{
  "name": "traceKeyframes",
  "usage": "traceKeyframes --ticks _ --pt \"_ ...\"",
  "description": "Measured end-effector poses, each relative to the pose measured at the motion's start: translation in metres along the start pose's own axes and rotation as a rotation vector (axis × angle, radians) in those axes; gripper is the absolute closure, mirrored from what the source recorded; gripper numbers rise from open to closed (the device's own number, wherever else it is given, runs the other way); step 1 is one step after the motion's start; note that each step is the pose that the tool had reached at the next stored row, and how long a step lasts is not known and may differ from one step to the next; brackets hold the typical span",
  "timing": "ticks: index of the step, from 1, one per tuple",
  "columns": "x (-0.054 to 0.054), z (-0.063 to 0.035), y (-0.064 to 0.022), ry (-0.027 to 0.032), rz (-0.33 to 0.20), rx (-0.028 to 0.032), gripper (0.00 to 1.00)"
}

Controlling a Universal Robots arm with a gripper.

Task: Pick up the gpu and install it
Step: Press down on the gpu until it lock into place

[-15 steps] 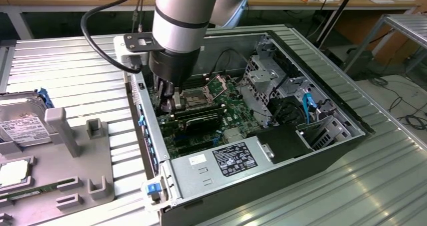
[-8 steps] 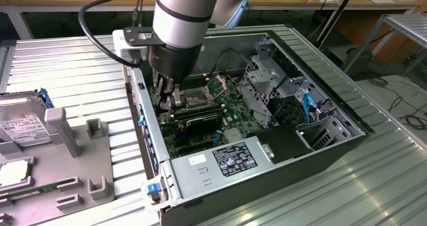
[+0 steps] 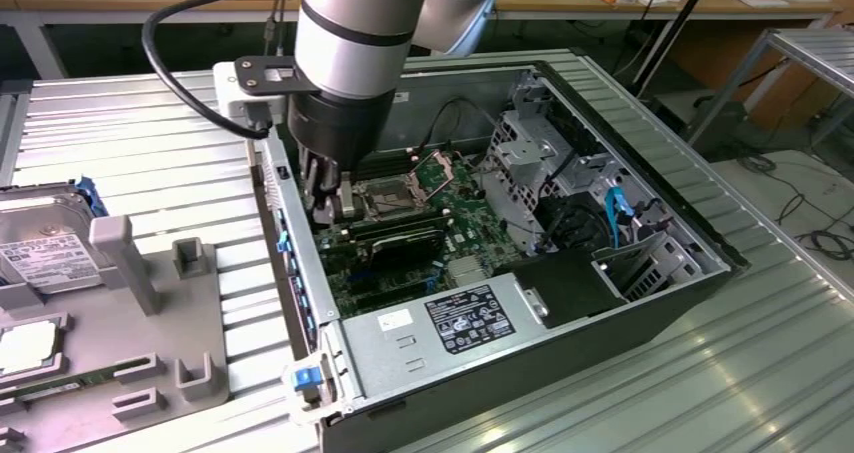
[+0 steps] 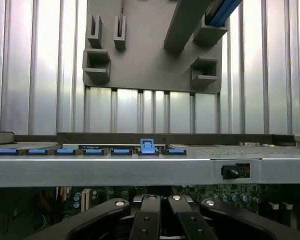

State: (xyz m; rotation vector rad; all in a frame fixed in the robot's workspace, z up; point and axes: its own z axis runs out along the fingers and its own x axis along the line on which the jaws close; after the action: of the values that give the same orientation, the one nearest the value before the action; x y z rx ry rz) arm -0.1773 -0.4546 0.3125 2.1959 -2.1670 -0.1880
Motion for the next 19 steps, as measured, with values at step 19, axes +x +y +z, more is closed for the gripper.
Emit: traceKeyframes --ticks 19 --pt "0.0002 0.0044 0.0052 0.0023 0.0 0.0011 0.89"
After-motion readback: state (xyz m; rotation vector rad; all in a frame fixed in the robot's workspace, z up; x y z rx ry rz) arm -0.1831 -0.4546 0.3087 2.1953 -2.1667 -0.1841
